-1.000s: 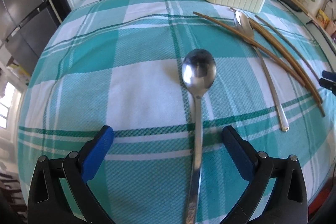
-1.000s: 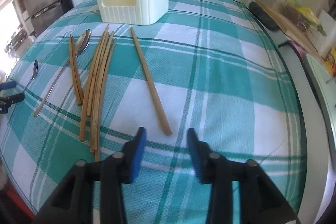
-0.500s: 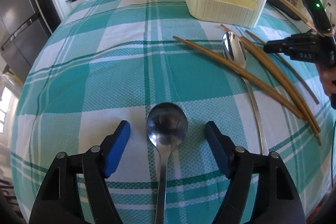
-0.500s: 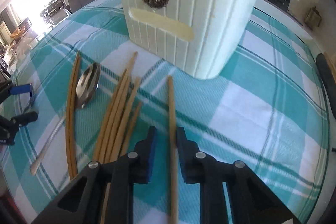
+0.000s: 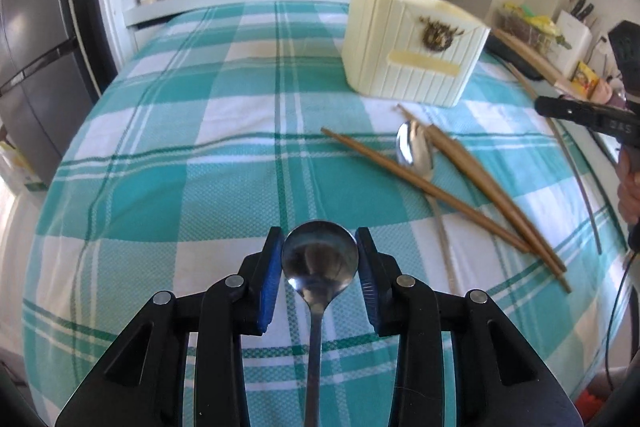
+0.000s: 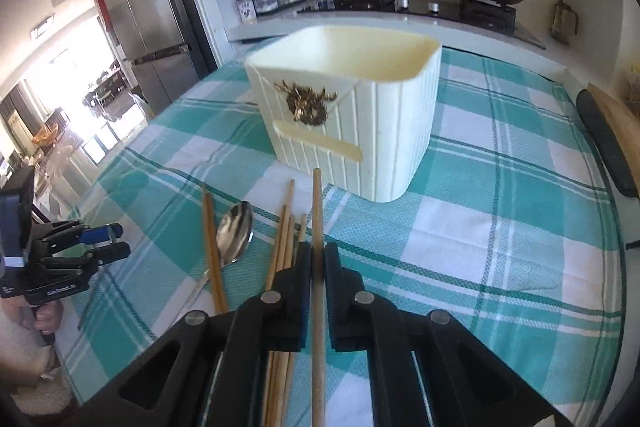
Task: Organize utensils
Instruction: 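Lift the spoon and chopstick and carry both over the cream caddy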
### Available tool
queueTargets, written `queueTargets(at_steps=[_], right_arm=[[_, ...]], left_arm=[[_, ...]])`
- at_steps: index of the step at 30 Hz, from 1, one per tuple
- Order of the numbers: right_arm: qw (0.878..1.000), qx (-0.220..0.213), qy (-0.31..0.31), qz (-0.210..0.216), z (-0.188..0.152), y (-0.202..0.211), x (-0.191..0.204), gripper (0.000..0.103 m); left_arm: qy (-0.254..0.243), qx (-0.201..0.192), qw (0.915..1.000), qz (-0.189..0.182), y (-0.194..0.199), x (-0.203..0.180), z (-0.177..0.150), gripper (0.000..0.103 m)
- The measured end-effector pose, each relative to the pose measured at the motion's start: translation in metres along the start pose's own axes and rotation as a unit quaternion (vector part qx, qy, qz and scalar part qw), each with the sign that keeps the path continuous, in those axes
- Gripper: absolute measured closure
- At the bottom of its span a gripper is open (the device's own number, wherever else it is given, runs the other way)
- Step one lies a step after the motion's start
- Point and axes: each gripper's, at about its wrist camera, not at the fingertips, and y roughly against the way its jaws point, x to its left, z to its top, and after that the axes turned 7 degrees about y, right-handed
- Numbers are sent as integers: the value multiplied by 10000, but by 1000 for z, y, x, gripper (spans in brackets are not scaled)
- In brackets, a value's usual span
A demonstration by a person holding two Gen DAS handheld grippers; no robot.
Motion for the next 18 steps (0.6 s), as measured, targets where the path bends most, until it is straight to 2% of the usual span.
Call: queueTargets(at_steps=[4, 9, 18], right_arm=[[9990, -435, -82, -13, -3, 53, 5, 96], [9953, -944, -190, -23, -5, 101, 15, 96], [9908, -1292, -379, 136, -5, 149, 22, 96]], left_arm=[[-83, -263, 9995, -166, 31, -8, 6, 67], [-91, -523, 9978, -399, 64, -12, 16, 67], [-183, -833, 9950, -522, 97, -15, 26, 67]])
